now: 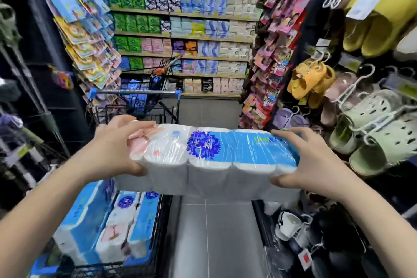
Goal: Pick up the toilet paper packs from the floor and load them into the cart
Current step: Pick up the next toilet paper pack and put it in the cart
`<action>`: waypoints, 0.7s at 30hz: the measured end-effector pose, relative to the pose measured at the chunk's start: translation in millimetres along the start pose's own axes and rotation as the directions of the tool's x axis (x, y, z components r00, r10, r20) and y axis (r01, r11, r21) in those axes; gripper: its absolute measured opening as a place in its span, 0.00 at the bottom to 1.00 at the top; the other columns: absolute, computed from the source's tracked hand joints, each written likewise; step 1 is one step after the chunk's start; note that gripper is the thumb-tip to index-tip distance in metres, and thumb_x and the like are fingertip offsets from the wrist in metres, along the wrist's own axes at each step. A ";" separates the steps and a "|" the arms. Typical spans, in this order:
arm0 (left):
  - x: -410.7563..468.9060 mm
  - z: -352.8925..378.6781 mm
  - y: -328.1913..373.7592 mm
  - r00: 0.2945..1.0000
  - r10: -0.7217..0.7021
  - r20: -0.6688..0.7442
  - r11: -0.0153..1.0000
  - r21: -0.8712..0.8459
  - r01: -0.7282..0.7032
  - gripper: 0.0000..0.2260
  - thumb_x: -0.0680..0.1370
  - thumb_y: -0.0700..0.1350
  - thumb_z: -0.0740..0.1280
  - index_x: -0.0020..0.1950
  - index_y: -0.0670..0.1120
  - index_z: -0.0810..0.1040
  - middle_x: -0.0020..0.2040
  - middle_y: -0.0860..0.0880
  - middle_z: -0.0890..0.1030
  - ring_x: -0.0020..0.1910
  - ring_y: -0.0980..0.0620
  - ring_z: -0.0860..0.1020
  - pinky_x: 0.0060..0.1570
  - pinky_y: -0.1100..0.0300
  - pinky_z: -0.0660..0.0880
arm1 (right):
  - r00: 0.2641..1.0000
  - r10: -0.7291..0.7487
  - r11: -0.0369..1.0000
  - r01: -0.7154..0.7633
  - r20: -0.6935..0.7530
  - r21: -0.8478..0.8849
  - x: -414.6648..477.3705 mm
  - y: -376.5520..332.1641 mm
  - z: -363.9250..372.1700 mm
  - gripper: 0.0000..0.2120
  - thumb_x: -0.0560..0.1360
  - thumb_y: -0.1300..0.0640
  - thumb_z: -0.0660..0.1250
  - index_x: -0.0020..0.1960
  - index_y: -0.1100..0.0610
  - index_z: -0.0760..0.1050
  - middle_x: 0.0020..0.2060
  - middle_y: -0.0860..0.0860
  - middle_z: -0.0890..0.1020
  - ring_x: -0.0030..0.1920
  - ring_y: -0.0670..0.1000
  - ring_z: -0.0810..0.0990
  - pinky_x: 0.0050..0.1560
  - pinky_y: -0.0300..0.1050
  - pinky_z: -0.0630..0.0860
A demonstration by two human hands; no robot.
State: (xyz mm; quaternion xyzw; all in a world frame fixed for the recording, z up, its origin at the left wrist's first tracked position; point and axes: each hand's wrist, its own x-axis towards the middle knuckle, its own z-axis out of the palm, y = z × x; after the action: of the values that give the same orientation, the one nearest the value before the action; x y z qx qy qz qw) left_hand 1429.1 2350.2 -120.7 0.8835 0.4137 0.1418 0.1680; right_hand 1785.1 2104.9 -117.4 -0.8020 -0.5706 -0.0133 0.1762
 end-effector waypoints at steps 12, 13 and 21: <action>72.9 33.3 25.2 0.951 -0.284 -0.120 0.957 0.029 0.289 0.45 0.50 0.64 0.75 0.63 0.83 0.61 0.72 0.55 0.63 0.70 0.45 0.65 0.73 0.49 0.62 | 0.943 -0.321 0.943 0.309 0.091 0.122 196.0 81.5 32.1 0.51 0.53 0.34 0.74 0.75 0.36 0.64 0.67 0.48 0.68 0.70 0.52 0.66 0.72 0.47 0.65; 73.3 32.8 25.7 0.941 -0.310 -0.135 0.948 0.034 0.317 0.45 0.50 0.64 0.75 0.64 0.82 0.62 0.71 0.55 0.63 0.70 0.45 0.65 0.73 0.49 0.62 | 0.933 -0.347 0.934 0.333 0.098 0.131 210.2 81.1 35.2 0.51 0.53 0.33 0.74 0.75 0.36 0.64 0.67 0.48 0.68 0.70 0.52 0.66 0.72 0.48 0.65; 67.2 28.8 -3.3 0.843 -0.488 -0.228 0.863 0.022 0.505 0.48 0.51 0.62 0.77 0.70 0.76 0.65 0.71 0.54 0.66 0.72 0.46 0.66 0.75 0.45 0.64 | 0.838 -0.515 0.852 0.478 0.179 0.212 306.2 41.3 77.1 0.52 0.52 0.34 0.73 0.75 0.32 0.62 0.68 0.44 0.65 0.71 0.50 0.62 0.72 0.49 0.65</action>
State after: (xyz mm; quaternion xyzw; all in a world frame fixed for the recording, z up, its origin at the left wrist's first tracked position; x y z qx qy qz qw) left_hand 1479.6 2399.3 -140.6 0.7316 0.6493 0.1710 0.1176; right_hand 1915.9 2394.8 -132.6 -0.6056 -0.7748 0.0798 0.1630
